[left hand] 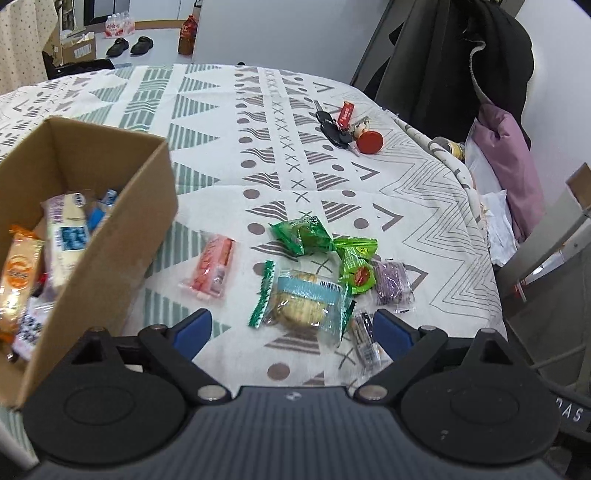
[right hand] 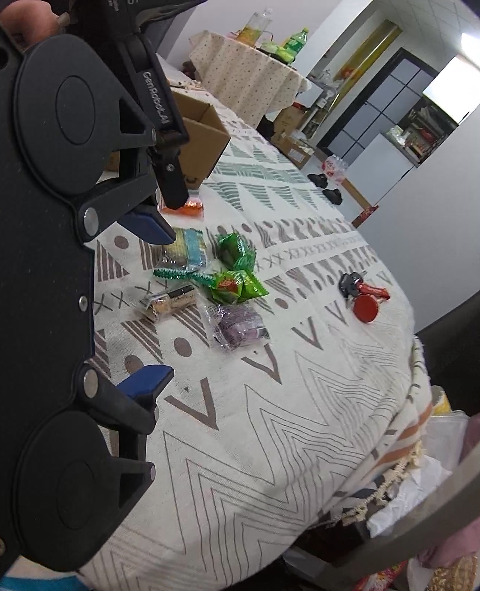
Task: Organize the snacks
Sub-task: 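Move both tools back over the remaining snacks, then grasp the round biscuit pack with the left tool while the right tool grasps the clear stick pack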
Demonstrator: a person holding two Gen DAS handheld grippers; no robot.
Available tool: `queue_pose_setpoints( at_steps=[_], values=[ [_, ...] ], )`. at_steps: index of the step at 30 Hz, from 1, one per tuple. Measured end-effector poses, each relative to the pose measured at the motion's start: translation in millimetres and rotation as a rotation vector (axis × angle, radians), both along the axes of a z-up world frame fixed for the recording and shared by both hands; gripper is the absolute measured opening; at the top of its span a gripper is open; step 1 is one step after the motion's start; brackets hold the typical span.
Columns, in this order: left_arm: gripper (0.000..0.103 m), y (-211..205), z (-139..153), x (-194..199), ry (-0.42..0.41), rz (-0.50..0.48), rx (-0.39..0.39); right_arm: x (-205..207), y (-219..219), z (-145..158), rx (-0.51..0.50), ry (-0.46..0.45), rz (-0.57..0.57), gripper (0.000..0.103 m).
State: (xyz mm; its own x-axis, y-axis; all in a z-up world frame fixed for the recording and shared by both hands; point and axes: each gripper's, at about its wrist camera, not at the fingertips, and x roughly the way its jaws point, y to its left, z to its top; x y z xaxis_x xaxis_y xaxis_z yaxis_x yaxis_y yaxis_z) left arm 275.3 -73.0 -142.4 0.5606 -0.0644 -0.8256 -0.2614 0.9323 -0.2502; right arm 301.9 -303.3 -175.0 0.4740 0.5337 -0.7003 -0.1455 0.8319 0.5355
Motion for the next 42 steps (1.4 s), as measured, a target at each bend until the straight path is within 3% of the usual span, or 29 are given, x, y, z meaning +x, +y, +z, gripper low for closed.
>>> queue_pose_setpoints(
  at_steps=[6, 14, 17, 19, 22, 31, 35, 42],
  values=[
    [0.084, -3, -20, 22, 0.030, -0.015, -0.030, 16, 14, -11, -0.010, 0.014, 0.041, 0.058],
    [0.084, -2, -38, 40, 0.062, -0.026, -0.036, 35, 32, -29, -0.032, 0.056, 0.078, 0.052],
    [0.079, -1, -41, 44, 0.076, -0.014, -0.033, 40, 39, -34, -0.037, 0.062, 0.098, 0.043],
    [0.079, 2, -45, 46, 0.086, -0.011, -0.048, 41, 46, -39, -0.070, 0.068, 0.128, 0.024],
    [0.079, -2, -48, 48, 0.089, -0.027, -0.044, 40, 44, -42, -0.086, 0.066, 0.138, 0.017],
    [0.078, -17, -55, 56, 0.101, -0.051, 0.003, 32, 19, -36, -0.090, 0.071, 0.038, 0.015],
    [0.051, -15, -52, 53, 0.096, -0.041, 0.015, 27, 16, -33, -0.093, 0.066, 0.023, 0.015],
    [0.048, -6, -39, 33, 0.095, -0.035, -0.004, 19, 23, -20, -0.066, 0.028, 0.038, 0.014]
  ],
)
